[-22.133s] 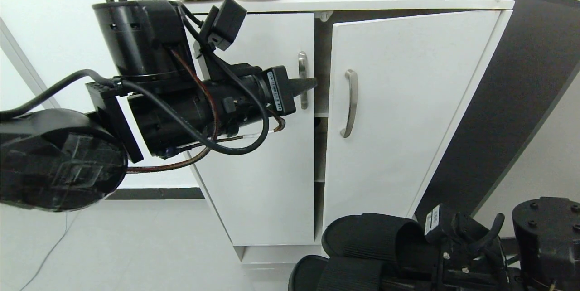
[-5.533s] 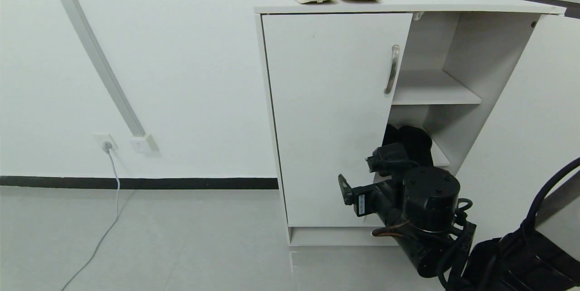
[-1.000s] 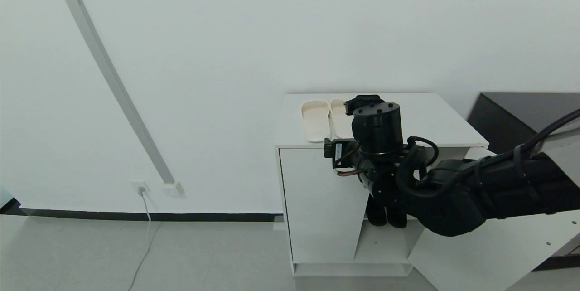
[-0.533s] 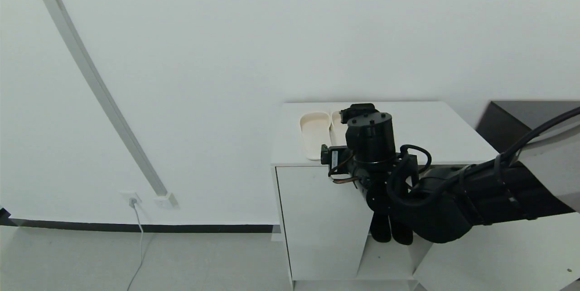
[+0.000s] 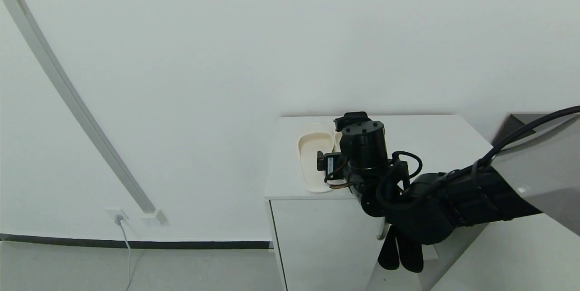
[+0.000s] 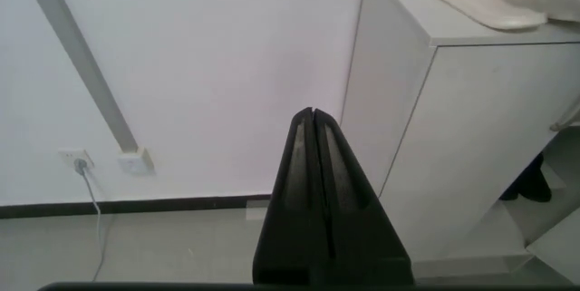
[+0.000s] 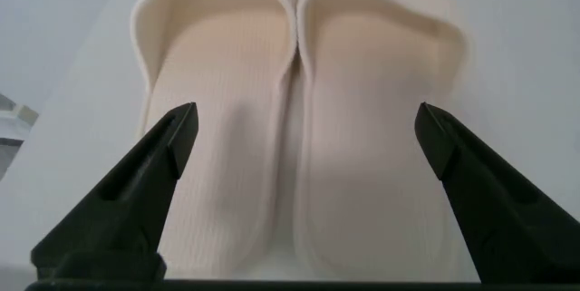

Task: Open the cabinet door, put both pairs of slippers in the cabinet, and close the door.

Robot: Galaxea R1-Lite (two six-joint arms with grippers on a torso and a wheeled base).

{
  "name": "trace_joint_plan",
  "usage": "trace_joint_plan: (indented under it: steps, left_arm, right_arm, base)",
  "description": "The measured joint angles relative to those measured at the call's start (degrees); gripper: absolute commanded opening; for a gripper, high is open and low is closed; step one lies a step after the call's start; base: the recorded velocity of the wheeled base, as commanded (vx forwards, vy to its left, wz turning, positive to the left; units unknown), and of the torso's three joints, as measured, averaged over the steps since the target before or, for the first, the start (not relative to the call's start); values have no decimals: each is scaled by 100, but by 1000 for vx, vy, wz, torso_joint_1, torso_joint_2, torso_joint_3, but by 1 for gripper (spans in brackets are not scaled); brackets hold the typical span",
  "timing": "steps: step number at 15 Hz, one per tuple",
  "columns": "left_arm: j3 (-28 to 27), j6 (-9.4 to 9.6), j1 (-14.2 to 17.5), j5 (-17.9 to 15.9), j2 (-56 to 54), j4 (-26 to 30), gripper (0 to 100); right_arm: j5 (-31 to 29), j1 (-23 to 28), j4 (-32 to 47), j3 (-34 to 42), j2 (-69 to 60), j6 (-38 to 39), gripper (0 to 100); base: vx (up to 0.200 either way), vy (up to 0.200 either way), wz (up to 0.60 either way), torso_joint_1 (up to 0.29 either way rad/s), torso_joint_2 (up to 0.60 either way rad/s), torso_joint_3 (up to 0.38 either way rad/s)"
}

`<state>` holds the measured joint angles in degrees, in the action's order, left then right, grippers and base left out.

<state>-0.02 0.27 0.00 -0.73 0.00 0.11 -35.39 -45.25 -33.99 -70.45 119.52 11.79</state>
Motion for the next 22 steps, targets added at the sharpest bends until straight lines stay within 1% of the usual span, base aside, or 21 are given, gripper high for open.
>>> trace_joint_plan:
  steps: [4, 7, 10, 15, 16, 22]
  left_arm:
    - [-5, -32, 0, 11, 0, -1, 0]
    - [0, -95, 0, 130, 0, -9, 0]
    - [2, -105, 0, 138, 0, -9, 0]
    - [2, -102, 0, 133, 0, -11, 0]
    - [2, -105, 0, 133, 0, -11, 0]
    - [2, -102, 0, 133, 0, -11, 0]
  right_arm:
    - [30, 61, -85, -276, 284, -11, 100]
    - [121, 226, -171, -697, 610, -143, 100]
    - [282, 410, -156, -1161, 918, -286, 100]
    - [288, 532, -39, -1788, 1287, -391, 100]
    - [288, 534, 16, -1844, 1331, -391, 0]
    - [318, 529, 44, -1974, 1428, -389, 0]
  base:
    - [0, 0, 0, 0, 0, 0]
    - [0, 0, 0, 0, 0, 0]
    - [0, 0, 0, 0, 0, 0]
    - [0, 0, 0, 0, 0, 0]
    - [0, 0, 0, 0, 0, 0]
    - [0, 0, 0, 0, 0, 0]
